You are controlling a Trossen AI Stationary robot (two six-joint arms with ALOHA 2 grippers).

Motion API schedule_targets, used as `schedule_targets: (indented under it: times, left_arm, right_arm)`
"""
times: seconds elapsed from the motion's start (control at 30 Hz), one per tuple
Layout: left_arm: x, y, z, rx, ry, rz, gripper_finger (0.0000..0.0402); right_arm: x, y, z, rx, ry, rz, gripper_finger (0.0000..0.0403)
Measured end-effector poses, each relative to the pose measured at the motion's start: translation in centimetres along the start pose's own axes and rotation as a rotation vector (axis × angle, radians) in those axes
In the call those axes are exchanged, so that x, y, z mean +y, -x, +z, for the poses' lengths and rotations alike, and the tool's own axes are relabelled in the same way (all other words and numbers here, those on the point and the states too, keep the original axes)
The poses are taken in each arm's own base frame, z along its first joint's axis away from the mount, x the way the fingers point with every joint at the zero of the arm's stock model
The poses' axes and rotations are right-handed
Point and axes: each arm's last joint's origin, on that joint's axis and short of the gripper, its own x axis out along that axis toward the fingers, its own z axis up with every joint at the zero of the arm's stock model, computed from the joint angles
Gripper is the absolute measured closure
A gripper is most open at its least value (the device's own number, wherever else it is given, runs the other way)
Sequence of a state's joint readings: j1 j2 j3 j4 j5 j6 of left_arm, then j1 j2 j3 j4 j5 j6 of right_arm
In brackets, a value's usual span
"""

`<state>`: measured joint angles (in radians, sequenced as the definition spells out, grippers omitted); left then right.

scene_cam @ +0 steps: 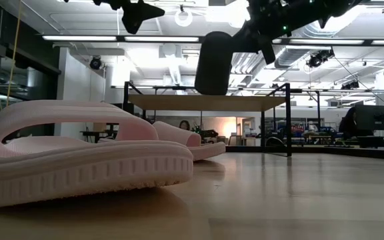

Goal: Pick and place slides into the shelf
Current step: Put the top black slipper on the shelf

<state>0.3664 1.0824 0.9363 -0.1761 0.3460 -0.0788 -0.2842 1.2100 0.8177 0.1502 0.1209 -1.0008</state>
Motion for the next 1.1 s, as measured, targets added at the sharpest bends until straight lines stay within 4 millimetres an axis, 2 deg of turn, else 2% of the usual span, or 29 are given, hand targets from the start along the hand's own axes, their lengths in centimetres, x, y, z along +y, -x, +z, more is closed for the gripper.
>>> schedule_targets:
  times: [0.8,1.1]
  left_arm:
    - [0.0,0.0,-0.1,0.004,0.003,0.000,0.0144]
    - [0.0,0.0,-0.1,0.006,0.005,-0.001,0.0144]
  right_arm:
    - [0.3,-1.6,-2.4,0.050,-0.065,0.075,0.0377]
    - [0.5,-1.6,-3.0,0.097,-0.093,0.103,0.0377]
